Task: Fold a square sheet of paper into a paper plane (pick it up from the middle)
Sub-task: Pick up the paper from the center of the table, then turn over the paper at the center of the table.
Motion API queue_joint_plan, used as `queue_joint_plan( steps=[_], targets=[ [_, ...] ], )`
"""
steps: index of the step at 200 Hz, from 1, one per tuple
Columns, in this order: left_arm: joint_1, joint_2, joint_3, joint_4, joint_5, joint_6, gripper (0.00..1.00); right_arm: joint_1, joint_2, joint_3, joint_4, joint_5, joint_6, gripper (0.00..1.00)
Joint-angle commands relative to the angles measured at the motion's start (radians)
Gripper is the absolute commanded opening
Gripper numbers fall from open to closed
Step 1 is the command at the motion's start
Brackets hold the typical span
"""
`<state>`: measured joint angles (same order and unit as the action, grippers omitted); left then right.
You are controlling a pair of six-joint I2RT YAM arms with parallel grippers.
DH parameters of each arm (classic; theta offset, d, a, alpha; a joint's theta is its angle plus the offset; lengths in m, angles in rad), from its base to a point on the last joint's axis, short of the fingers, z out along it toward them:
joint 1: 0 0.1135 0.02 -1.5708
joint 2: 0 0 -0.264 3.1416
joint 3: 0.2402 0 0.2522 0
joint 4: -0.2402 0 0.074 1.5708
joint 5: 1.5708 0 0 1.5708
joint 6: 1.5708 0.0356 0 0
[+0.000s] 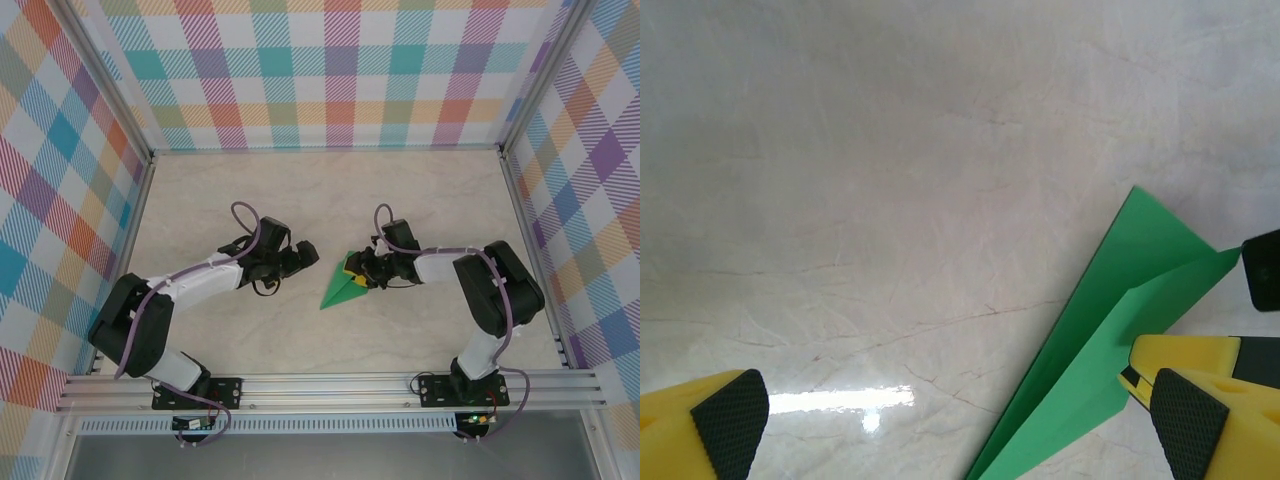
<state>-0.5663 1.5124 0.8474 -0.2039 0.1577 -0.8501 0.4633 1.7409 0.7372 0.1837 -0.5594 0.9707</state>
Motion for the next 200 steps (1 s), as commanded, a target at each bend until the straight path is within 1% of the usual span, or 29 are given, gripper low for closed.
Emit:
queue_joint_plan(
  steps=[1, 22, 52, 60, 69, 79, 87, 103, 118, 128, 143, 157, 200],
  targets=[
    [0.023, 0.021, -0.002, 0.021, 0.093, -0.023, 1.00, 0.011, 0.024, 0.022, 0.080, -0.046, -0.026, 0.34],
    [0.031, 0.028, -0.003, 0.030, 0.113, -0.033, 1.00, 0.014, 0.029, 0.019, 0.101, -0.038, -0.027, 0.29],
    [0.044, 0.025, -0.020, 0.056, 0.143, -0.041, 1.00, 0.014, 0.009, 0.010, 0.110, -0.021, -0.023, 0.15],
    [0.052, 0.021, -0.032, 0.083, 0.181, -0.040, 0.99, 0.011, -0.007, 0.016, 0.104, -0.027, -0.024, 0.12],
    [0.076, 0.015, -0.041, 0.122, 0.258, -0.034, 0.98, 0.011, -0.021, 0.036, 0.093, -0.043, -0.028, 0.10],
    [0.109, 0.006, -0.036, 0.127, 0.335, -0.027, 0.98, 0.011, -0.041, 0.071, 0.053, -0.057, -0.038, 0.08],
    [0.131, -0.007, -0.027, 0.115, 0.385, -0.015, 0.99, 0.010, -0.055, 0.099, 0.028, -0.070, -0.048, 0.08],
    [0.161, -0.040, -0.006, 0.082, 0.448, 0.010, 1.00, 0.005, -0.076, 0.153, 0.003, -0.116, -0.060, 0.07],
    [0.179, -0.066, -0.007, 0.099, 0.512, 0.000, 1.00, -0.008, -0.080, 0.199, 0.002, -0.171, -0.046, 0.07],
    [0.184, -0.081, -0.023, 0.153, 0.553, -0.034, 1.00, -0.018, -0.077, 0.227, 0.017, -0.213, -0.026, 0.08],
    [0.186, -0.103, -0.068, 0.301, 0.615, -0.112, 1.00, -0.025, -0.068, 0.266, 0.050, -0.274, 0.007, 0.08],
    [0.186, -0.124, -0.096, 0.423, 0.659, -0.175, 1.00, -0.024, -0.058, 0.308, 0.046, -0.309, 0.018, 0.09],
    [0.185, -0.180, -0.106, 0.544, 0.696, -0.218, 1.00, -0.022, -0.029, 0.380, 0.094, -0.405, 0.088, 0.10]
  ],
)
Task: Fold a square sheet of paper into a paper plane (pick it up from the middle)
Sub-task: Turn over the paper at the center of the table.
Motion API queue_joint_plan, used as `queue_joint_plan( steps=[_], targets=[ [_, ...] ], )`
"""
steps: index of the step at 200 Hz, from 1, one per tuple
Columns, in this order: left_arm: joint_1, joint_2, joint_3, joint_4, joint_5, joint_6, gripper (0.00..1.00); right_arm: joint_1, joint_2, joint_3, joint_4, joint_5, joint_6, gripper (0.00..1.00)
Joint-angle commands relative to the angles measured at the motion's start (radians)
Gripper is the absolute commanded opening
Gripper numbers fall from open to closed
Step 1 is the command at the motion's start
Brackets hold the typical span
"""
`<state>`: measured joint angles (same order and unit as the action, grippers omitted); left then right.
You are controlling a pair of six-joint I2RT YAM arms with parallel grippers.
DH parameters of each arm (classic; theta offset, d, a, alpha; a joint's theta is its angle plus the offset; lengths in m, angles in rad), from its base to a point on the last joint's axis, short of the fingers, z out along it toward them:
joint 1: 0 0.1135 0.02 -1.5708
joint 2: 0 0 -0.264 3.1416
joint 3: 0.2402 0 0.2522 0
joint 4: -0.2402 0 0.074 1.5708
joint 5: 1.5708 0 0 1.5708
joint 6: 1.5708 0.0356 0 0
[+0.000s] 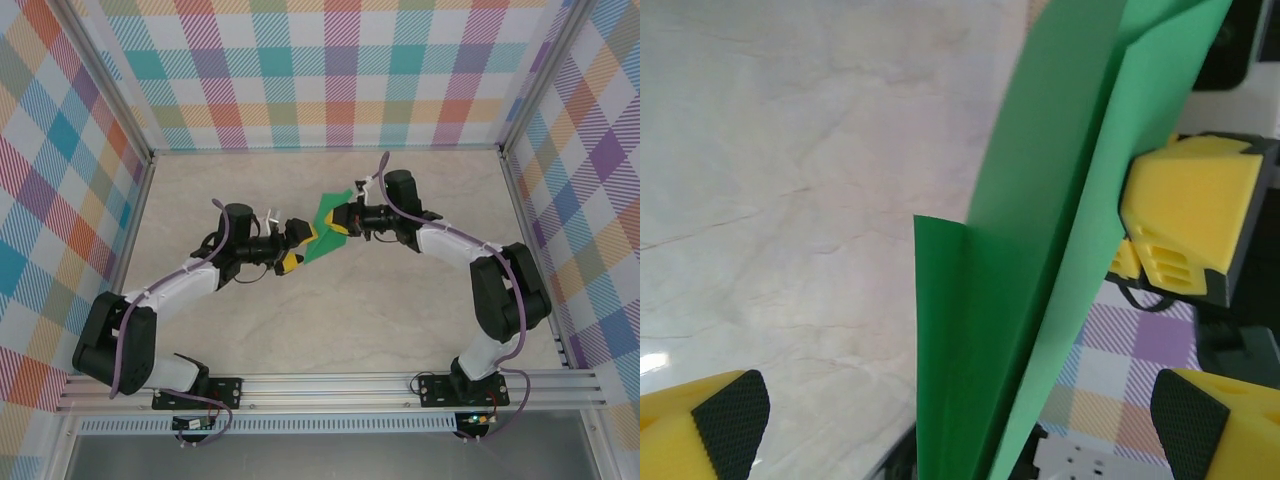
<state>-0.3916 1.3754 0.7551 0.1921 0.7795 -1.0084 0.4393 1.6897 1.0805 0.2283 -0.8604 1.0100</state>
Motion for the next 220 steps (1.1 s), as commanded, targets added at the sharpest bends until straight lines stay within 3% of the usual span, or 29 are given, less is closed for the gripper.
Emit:
queue_joint_plan(
  steps=[1, 20, 56, 103, 127, 144, 170, 189, 220],
  targets=[
    [0.010, -0.043, -0.014, 0.152, 0.076, -0.060, 1.00, 0.002, 0.021, 0.037, 0.052, -0.107, 0.053, 0.10],
    [0.010, -0.046, -0.016, 0.190, 0.075, -0.078, 0.99, 0.012, 0.025, 0.039, 0.077, -0.132, 0.084, 0.10],
    [0.007, -0.024, -0.004, 0.235, 0.096, -0.100, 0.85, 0.035, 0.026, 0.014, 0.137, -0.168, 0.133, 0.11],
    [0.003, -0.023, -0.005, 0.218, 0.093, -0.074, 0.40, 0.041, 0.025, 0.021, 0.095, -0.164, 0.106, 0.13],
    [0.005, -0.022, -0.009, 0.209, 0.080, -0.059, 0.25, 0.041, 0.016, 0.037, -0.005, -0.148, 0.038, 0.16],
    [0.005, -0.020, -0.002, 0.163, 0.065, -0.028, 0.16, 0.037, -0.003, 0.048, -0.105, -0.116, -0.022, 0.25],
    [0.006, -0.021, 0.018, 0.050, 0.030, 0.036, 0.08, 0.013, -0.049, 0.067, -0.271, -0.028, -0.122, 0.36],
    [0.007, -0.028, 0.076, -0.169, -0.036, 0.146, 0.08, -0.006, -0.101, 0.084, -0.428, 0.094, -0.210, 0.50],
    [-0.004, -0.023, 0.237, -0.677, -0.321, 0.383, 0.08, -0.009, -0.185, 0.108, -0.651, 0.368, -0.345, 0.67]
  ],
)
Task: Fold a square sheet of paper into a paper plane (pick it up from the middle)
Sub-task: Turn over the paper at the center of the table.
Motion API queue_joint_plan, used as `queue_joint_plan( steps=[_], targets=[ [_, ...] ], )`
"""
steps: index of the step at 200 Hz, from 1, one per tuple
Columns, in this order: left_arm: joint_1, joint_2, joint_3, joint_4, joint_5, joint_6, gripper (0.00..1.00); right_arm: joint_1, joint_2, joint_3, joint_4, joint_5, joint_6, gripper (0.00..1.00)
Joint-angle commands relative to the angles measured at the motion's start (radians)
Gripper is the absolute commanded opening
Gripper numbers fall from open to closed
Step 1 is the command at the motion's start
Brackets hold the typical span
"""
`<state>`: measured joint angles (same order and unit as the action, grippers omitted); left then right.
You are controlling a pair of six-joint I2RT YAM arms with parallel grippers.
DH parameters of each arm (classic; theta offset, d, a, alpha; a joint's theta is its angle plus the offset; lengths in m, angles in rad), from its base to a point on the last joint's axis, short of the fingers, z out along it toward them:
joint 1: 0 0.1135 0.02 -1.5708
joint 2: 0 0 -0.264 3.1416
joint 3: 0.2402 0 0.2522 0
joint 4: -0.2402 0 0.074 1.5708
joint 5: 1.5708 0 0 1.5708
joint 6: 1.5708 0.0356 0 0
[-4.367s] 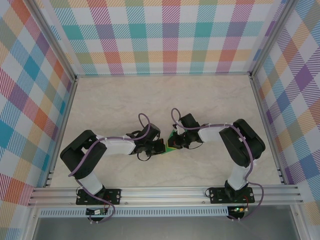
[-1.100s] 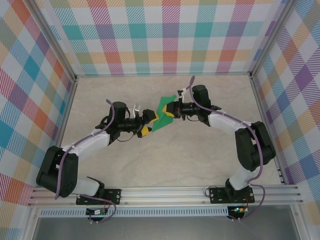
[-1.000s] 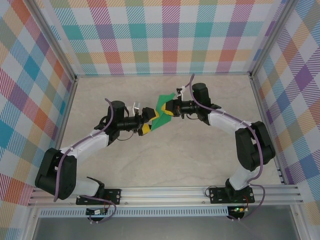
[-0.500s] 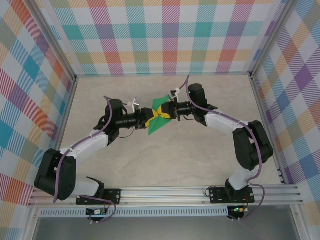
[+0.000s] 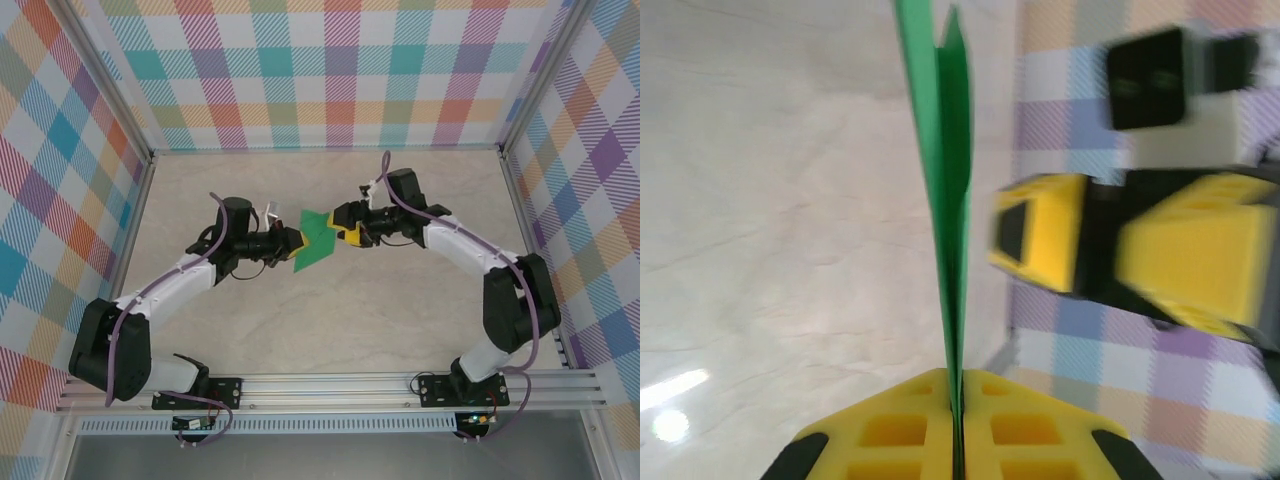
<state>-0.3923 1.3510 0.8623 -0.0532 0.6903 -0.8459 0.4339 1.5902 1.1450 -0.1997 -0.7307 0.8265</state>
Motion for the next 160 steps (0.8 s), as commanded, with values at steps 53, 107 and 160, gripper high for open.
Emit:
queue_joint_plan(
  steps=[53, 107, 160],
  targets=[
    [-0.148, 0.145, 0.424, -0.965, -0.906, 0.329, 0.10, -0.003, -0.171, -0.037, -0.271, 0.442, -0.189, 0.88],
    [-0.320, 0.443, 0.658, -1.281, -1.377, 0.200, 0.10, -0.003, -0.200, -0.085, -0.282, 0.519, -0.176, 0.92],
    [-0.432, 0.733, 0.812, -1.259, -1.341, 0.212, 0.22, -0.003, -0.224, -0.119, -0.289, 0.590, -0.150, 0.92]
  ],
)
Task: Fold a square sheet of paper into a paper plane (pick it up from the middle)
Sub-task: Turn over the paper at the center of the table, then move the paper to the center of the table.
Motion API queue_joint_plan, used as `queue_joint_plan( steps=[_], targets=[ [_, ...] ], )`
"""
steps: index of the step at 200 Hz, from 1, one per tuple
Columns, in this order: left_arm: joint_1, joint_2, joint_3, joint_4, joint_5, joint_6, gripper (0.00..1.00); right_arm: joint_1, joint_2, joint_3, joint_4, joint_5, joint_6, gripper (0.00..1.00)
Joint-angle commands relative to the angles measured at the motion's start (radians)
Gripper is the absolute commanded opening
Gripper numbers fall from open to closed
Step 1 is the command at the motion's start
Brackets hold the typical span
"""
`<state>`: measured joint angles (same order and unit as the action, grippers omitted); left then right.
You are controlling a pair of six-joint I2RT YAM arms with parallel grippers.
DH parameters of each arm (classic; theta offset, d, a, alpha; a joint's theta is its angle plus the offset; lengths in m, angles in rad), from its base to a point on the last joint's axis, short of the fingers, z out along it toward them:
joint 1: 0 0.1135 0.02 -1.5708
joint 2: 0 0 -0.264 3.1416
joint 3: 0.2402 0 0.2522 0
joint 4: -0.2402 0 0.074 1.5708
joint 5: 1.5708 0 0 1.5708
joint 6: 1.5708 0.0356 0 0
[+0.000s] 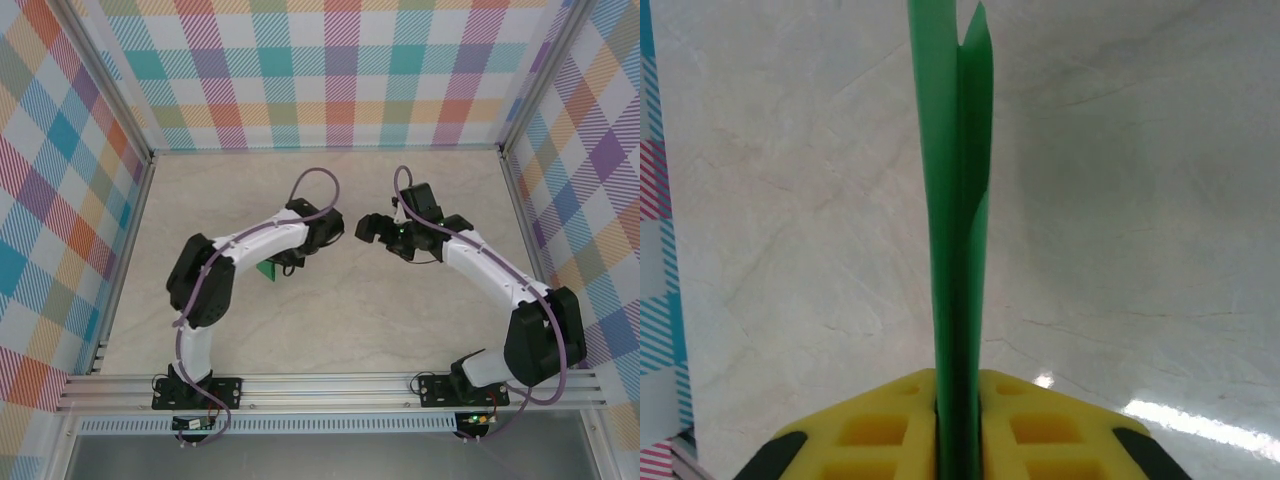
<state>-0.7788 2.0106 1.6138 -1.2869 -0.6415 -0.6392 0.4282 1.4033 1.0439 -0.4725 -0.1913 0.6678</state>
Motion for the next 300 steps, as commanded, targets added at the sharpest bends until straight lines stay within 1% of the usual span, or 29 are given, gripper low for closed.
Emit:
queue_joint_plan(
  steps=[1, 11, 23, 27, 37, 49, 59, 76, 97, 113, 132, 165, 181, 193, 215, 242, 284, 300],
  targets=[
    [-0.046, 0.075, 0.062, -0.019, -0.001, 0.007, 0.22, 0.003, -0.038, -0.018, -0.017, 0.051, 0.008, 0.92],
    [-0.049, 0.082, 0.064, 0.052, 0.083, 0.034, 0.27, 0.003, -0.044, -0.026, -0.016, 0.058, 0.008, 0.92],
    [-0.048, 0.068, 0.062, 0.128, 0.169, 0.058, 0.37, 0.003, -0.051, -0.033, -0.019, 0.069, 0.007, 0.92],
    [-0.047, 0.060, 0.064, 0.145, 0.190, 0.062, 0.40, 0.003, -0.053, -0.035, -0.020, 0.072, 0.006, 0.92],
    [-0.045, 0.035, 0.067, 0.184, 0.235, 0.072, 0.53, 0.002, -0.055, -0.040, -0.023, 0.080, 0.004, 0.92],
    [-0.031, -0.004, 0.062, 0.225, 0.293, 0.080, 0.61, 0.003, -0.053, -0.045, -0.020, 0.077, 0.001, 0.91],
    [-0.013, -0.042, 0.049, 0.257, 0.337, 0.084, 0.70, 0.004, -0.045, -0.054, 0.000, 0.058, -0.004, 0.90],
    [0.033, -0.117, -0.001, 0.315, 0.415, 0.076, 0.79, 0.029, -0.013, -0.048, 0.015, 0.050, -0.007, 0.86],
    [0.114, -0.227, -0.116, 0.399, 0.498, 0.044, 0.89, 0.098, 0.050, -0.017, 0.024, 0.049, 0.006, 0.84],
    [0.187, -0.311, -0.218, 0.456, 0.543, 0.016, 0.93, 0.167, 0.098, 0.008, 0.046, 0.056, 0.025, 0.83],
    [0.269, -0.400, -0.329, 0.494, 0.554, -0.013, 0.95, 0.259, 0.170, 0.057, 0.077, 0.052, 0.050, 0.82],
    [0.388, -0.532, -0.495, 0.526, 0.567, -0.040, 0.97, 0.416, 0.317, 0.182, 0.103, 0.065, 0.082, 0.74],
    [0.440, -0.593, -0.569, 0.546, 0.574, -0.053, 0.97, 0.474, 0.391, 0.242, 0.119, 0.068, 0.100, 0.70],
    [0.465, -0.636, -0.611, 0.544, 0.548, -0.065, 0.96, 0.506, 0.451, 0.293, 0.109, 0.083, 0.119, 0.67],
    [0.493, -0.709, -0.678, 0.546, 0.498, -0.074, 0.97, 0.533, 0.558, 0.397, 0.068, 0.122, 0.158, 0.63],
    [0.521, -0.754, -0.715, 0.538, 0.495, -0.072, 0.98, 0.538, 0.642, 0.481, -0.002, 0.204, 0.160, 0.62],
    [0.533, -0.746, -0.726, 0.550, 0.525, -0.067, 0.98, 0.538, 0.735, 0.578, -0.133, 0.308, 0.076, 0.62],
    [0.533, -0.733, -0.724, 0.559, 0.545, -0.068, 0.97, 0.537, 0.750, 0.576, -0.146, 0.311, 0.011, 0.62]
  ],
)
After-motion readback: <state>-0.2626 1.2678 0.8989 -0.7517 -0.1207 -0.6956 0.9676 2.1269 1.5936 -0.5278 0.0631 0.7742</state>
